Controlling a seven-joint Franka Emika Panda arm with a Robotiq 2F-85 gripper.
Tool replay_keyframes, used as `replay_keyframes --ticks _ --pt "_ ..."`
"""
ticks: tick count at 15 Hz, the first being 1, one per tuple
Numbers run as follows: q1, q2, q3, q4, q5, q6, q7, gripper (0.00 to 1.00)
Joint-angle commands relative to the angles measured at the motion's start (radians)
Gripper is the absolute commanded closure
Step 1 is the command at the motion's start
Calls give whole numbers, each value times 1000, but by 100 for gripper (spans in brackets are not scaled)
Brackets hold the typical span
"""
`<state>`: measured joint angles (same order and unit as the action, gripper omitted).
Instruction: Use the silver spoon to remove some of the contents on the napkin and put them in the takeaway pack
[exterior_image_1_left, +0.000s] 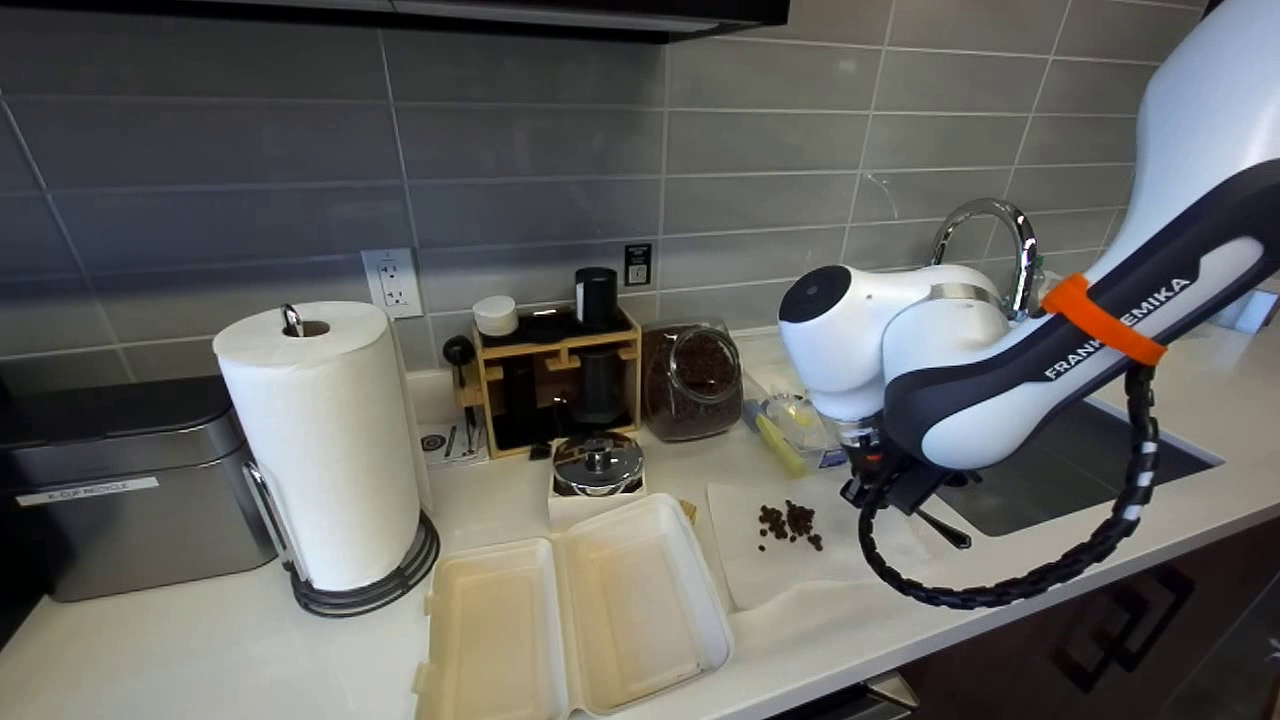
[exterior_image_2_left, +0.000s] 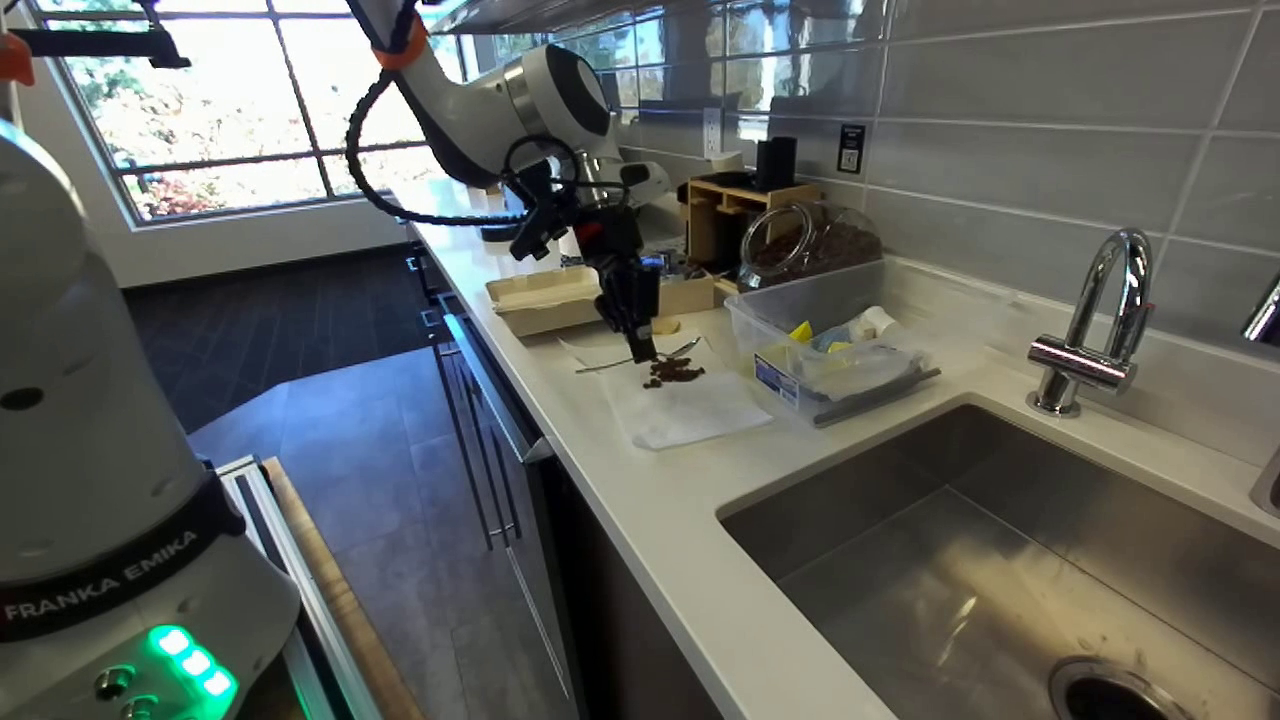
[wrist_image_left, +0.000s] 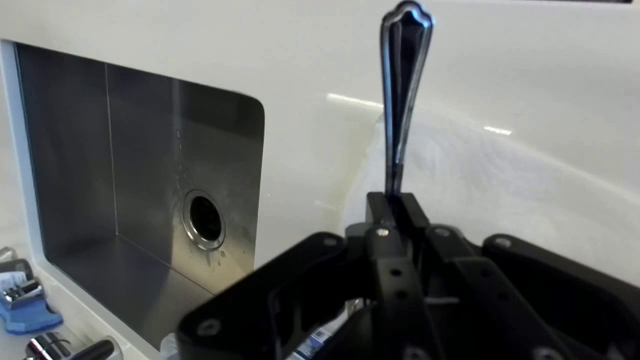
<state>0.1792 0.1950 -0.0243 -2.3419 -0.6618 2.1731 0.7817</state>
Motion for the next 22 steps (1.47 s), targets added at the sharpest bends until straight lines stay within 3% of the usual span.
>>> replay_keyframes --ticks 1,7,22 --pt "-23 67 24 55 -16 0 -127 98" --pt "-9 140 27 119 -24 7 -227 98" --pt "27 337 0 295 -124 -9 -217 98"
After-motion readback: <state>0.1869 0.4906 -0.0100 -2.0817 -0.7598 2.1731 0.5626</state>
